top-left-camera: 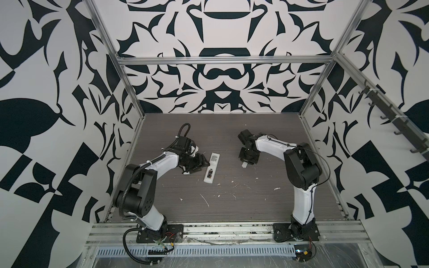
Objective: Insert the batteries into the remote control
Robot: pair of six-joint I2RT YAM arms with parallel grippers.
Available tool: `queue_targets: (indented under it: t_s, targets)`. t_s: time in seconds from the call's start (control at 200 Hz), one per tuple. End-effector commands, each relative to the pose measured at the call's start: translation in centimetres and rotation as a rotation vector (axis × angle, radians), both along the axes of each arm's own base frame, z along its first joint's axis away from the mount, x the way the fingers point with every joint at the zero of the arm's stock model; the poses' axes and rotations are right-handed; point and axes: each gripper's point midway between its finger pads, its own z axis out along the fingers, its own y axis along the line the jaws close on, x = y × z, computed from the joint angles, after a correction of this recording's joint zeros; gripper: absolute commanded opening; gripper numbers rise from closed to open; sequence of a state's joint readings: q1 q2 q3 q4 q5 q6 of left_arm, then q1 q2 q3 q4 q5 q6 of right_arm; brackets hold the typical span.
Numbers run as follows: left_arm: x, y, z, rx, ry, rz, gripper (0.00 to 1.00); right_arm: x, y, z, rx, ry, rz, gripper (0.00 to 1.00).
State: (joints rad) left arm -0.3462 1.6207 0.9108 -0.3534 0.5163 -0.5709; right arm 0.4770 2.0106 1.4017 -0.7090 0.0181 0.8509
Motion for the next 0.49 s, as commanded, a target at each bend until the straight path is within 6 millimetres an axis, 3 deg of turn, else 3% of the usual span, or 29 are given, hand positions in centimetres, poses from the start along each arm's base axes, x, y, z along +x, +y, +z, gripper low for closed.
queue_targets:
  t_s: [0.0, 0.23, 0.49]
  targets:
    - [0.0, -1.1, -1.0, 0.001, 0.017, -0.013, 0.65, -0.5, -1.8, -1.1, -0.087, 0.044, 0.123, 0.35]
    - [-0.3, -2.8, -2.2, -0.006, 0.051, -0.045, 0.65, 0.5, -2.0, 0.0, -0.082, 0.022, 0.186, 0.41]
    - [-0.9, -4.9, -1.7, -0.040, 0.038, -0.102, 0.64, 1.0, -1.4, -0.6, -0.038, 0.030, 0.156, 0.44]
